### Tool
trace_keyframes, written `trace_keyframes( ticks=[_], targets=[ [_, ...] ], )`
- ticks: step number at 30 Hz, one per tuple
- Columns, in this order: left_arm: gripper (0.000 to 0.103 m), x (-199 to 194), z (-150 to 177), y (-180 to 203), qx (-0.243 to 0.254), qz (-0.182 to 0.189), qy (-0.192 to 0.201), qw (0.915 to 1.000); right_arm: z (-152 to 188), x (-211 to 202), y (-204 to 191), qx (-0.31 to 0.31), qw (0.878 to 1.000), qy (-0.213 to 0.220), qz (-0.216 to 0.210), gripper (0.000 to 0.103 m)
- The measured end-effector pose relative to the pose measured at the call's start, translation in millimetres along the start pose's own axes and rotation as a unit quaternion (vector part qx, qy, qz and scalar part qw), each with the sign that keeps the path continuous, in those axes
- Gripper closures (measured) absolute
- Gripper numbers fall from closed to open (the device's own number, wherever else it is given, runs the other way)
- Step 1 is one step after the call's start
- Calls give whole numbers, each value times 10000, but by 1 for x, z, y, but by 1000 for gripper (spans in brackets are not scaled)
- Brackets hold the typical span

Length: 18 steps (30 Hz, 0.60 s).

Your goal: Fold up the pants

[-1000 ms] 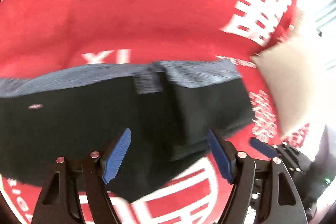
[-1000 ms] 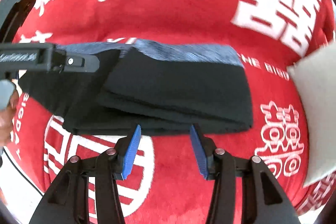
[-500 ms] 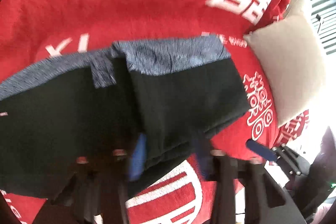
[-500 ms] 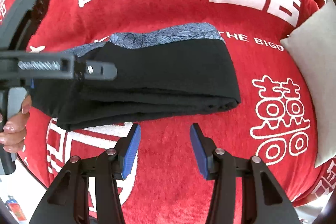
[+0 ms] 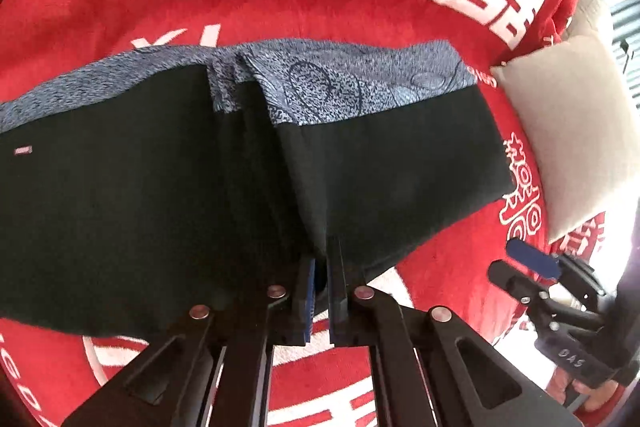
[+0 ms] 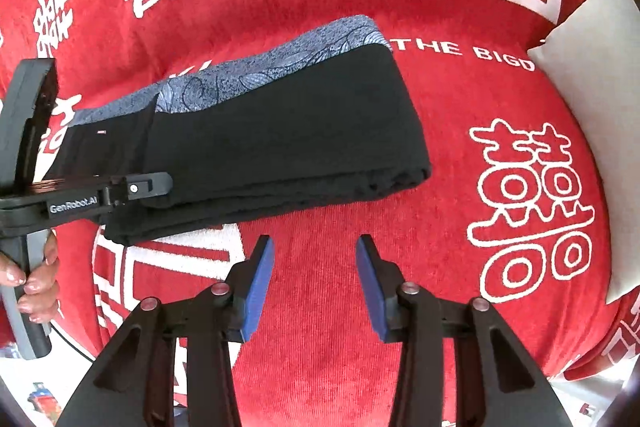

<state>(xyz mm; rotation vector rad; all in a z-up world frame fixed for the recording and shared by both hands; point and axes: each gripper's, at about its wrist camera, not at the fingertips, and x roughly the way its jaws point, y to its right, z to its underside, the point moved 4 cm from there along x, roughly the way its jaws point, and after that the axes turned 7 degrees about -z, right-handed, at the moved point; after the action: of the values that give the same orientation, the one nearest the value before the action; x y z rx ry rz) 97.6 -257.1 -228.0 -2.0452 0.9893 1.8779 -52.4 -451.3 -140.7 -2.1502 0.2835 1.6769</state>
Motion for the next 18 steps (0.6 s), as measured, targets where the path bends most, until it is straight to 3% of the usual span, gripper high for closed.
trace_keyframes(
  ticks=[2,3,4,5,10,11,12,18],
  targets=[
    [93,-7,1,1,-1,-85,36,10000,-2,-1,2,46,10000,17,-30,57],
    [69,-12,1,1,15,-216,60,9997,-4,-3,4,76,9999,52,-52,57],
    [36,-18,0,1,21,-366,116,9993,-7,-5,6,95,9999,81,-63,57],
    [29,-29,-1,1,-1,-466,321,9984,-12,-6,8,127,9998,115,-79,57],
    [28,-56,-19,4,-77,-408,632,9971,-45,-14,27,348,9987,336,-153,58],
    [28,-57,-25,9,-45,-356,675,9971,-56,-12,34,429,9982,368,-186,61],
    [28,-57,-32,15,-4,-332,729,9968,-68,-10,40,487,9978,399,-219,73],
    [28,-10,-59,38,123,-457,522,9975,-139,16,56,598,9968,427,-314,76]
  ],
)
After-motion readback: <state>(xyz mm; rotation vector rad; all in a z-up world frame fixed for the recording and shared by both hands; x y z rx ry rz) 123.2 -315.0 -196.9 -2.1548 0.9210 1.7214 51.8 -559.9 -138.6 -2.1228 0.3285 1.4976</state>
